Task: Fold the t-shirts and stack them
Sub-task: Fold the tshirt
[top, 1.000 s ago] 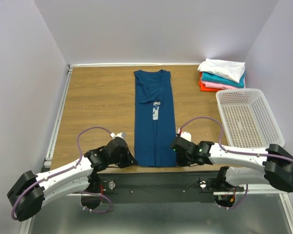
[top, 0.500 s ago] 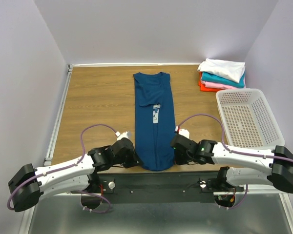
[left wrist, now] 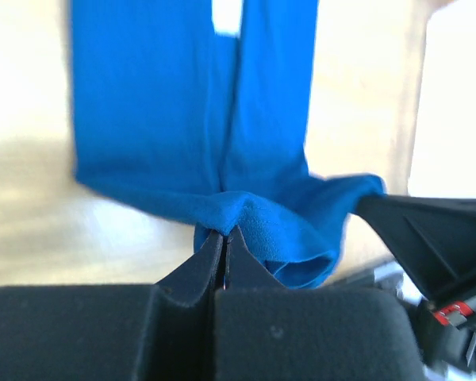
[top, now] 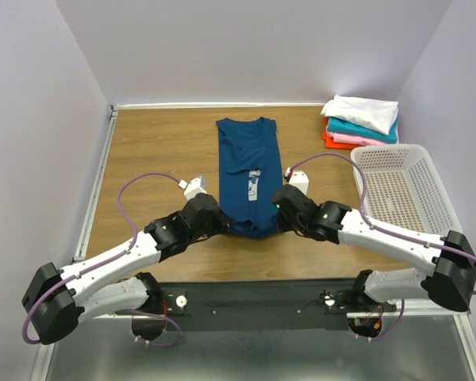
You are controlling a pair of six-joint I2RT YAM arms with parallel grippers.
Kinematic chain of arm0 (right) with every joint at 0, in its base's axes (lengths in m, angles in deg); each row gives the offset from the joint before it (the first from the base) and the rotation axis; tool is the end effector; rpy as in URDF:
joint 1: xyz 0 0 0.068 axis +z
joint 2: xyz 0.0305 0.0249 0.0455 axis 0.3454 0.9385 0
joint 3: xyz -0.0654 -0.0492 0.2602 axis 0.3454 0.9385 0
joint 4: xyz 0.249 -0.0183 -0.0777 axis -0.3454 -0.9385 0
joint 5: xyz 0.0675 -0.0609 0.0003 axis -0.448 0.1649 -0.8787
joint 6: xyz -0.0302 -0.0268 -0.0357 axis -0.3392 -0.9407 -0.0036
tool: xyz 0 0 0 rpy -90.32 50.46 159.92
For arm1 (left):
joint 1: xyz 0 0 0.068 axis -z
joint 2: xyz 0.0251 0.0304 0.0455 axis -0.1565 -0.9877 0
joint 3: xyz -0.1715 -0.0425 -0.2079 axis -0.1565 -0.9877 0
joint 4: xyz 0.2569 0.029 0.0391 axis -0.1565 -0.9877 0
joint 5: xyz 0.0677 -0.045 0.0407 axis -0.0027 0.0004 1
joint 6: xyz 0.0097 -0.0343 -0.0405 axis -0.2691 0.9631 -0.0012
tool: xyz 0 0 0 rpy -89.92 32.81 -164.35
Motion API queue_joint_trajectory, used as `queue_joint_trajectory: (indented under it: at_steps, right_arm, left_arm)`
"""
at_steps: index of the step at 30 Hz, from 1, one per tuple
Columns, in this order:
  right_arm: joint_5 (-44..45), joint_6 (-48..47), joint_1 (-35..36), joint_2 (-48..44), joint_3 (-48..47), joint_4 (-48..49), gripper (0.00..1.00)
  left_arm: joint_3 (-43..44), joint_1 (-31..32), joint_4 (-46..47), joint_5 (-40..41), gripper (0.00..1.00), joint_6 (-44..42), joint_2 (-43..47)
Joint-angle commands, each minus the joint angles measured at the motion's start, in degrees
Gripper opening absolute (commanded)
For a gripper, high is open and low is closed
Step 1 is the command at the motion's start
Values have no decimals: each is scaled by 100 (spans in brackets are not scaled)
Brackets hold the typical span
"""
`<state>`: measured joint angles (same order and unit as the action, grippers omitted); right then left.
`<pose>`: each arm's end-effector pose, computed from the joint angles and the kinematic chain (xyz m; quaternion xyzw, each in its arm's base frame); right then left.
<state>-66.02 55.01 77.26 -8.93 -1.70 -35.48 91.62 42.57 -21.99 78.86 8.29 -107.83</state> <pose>0.1476 0.2019 0.2460 -0.0420 0.9306 0.1143 0.3451 0.1357 -0.1575 0.2331 -0.1601 0.8798 -0.3164 0.3167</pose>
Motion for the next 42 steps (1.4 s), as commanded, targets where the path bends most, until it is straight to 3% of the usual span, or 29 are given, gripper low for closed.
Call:
queue_joint_trajectory:
  at_steps: [1, 18, 27, 42]
  right_arm:
    - [186, -504, -484, 190, -293, 451, 1]
    - [-553, -1445, -1777, 1385, -1541, 1094, 1]
    - [-957, -1621, -2207, 2343, -2051, 1287, 1]
    - [-1309, -1621, -2621, 3354, -2473, 1428, 1]
  left_arm:
    - [250, -533, 626, 209, 0, -743, -228]
    - [1744, -1799, 1172, -521, 0, -2325, -2063]
    - [2350, -2397, 1427, -1145, 0, -2695, -3137]
    - [3071, -2810, 1594, -1778, 0, -3056, -4710]
